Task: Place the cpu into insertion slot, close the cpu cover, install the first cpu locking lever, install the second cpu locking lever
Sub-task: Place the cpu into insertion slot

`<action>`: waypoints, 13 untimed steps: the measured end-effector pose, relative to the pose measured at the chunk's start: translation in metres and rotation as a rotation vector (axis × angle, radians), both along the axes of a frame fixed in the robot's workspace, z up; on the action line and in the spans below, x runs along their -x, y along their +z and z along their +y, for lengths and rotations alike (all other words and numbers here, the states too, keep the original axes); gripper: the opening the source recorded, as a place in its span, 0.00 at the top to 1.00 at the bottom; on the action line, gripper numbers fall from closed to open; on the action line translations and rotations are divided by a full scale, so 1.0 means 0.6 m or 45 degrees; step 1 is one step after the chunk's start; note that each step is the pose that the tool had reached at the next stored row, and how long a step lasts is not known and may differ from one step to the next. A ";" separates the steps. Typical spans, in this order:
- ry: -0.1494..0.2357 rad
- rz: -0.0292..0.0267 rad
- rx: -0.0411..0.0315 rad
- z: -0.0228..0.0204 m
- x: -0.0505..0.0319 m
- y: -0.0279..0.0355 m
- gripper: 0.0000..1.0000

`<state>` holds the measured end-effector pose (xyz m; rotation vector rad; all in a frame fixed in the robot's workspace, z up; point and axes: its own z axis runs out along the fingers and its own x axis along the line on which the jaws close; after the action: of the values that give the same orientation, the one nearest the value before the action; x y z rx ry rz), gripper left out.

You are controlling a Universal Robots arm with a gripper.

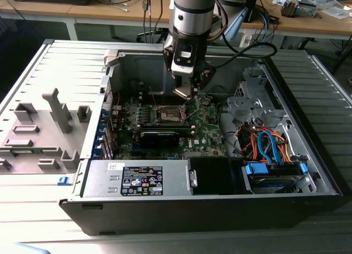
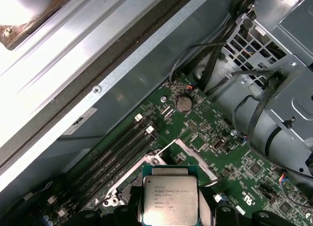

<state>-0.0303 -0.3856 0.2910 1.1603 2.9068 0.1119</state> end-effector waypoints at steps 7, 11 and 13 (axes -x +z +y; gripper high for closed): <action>-0.013 -0.0001 -0.0001 0.0000 0.000 0.000 0.46; -0.019 -0.0001 -0.0001 0.0000 0.000 0.000 0.46; -0.025 -0.0001 0.0000 0.0000 0.000 -0.001 0.46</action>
<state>-0.0303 -0.3856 0.2907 1.1889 2.8944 0.1118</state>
